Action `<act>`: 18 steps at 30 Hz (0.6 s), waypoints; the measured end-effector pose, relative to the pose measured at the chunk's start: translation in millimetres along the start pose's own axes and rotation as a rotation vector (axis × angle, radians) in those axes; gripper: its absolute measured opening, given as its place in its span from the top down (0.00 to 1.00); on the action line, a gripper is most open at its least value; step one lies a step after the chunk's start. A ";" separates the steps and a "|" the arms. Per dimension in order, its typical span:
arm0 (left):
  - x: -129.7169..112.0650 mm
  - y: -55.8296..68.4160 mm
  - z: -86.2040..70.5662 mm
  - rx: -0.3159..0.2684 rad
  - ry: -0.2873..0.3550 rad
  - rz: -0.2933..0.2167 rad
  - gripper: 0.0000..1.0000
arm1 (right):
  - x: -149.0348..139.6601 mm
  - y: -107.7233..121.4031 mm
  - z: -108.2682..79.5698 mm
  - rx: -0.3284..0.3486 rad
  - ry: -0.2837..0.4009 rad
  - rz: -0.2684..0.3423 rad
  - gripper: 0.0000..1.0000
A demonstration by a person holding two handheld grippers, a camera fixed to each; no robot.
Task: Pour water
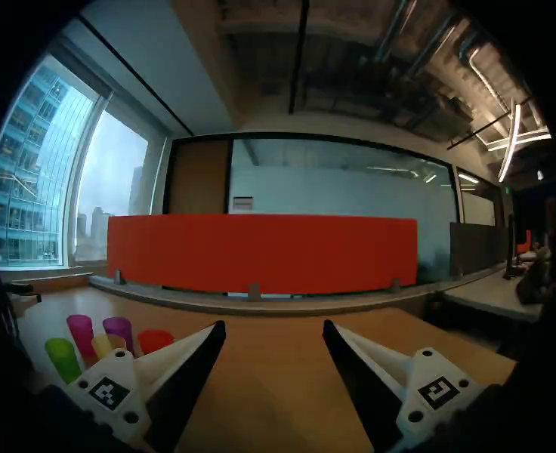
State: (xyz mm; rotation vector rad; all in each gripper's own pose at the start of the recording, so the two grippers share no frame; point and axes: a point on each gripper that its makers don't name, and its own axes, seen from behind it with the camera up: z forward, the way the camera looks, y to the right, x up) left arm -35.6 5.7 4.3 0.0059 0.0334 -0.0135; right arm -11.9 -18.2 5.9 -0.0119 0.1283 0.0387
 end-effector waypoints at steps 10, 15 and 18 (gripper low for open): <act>0.5 0.1 -0.9 0.000 0.000 0.000 0.01 | -27.9 4.5 -0.2 -0.013 -0.029 -0.023 0.00; 0.3 0.6 -1.1 0.000 0.000 0.000 0.01 | -37.6 6.2 -0.9 -0.010 -0.037 -0.022 0.00; 0.3 0.6 -1.0 0.000 0.000 0.000 0.01 | -42.0 6.1 -0.9 -0.008 -0.046 -0.009 0.00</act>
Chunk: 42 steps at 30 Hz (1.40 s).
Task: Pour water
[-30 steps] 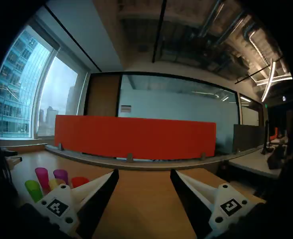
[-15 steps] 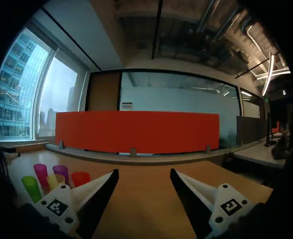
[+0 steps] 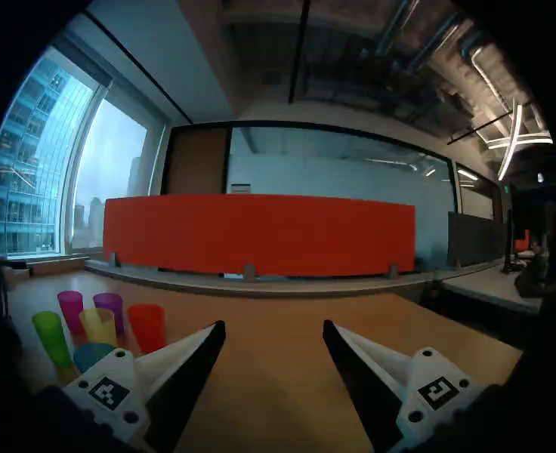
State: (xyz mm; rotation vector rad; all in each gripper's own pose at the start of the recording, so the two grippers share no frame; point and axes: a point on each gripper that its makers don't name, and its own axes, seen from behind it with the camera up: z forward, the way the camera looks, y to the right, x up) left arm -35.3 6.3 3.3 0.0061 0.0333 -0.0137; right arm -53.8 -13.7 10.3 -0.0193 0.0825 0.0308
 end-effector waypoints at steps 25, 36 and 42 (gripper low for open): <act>0.1 0.0 0.6 0.000 0.000 0.000 0.01 | -14.9 10.6 1.9 -0.018 -0.023 0.022 0.00; -0.1 0.3 0.3 0.000 0.000 0.000 0.01 | -14.4 8.5 -1.3 -0.010 -0.021 0.024 0.00; -0.2 -0.1 0.1 0.000 0.000 0.000 0.01 | -13.8 8.6 -1.6 -0.009 -0.021 0.024 0.00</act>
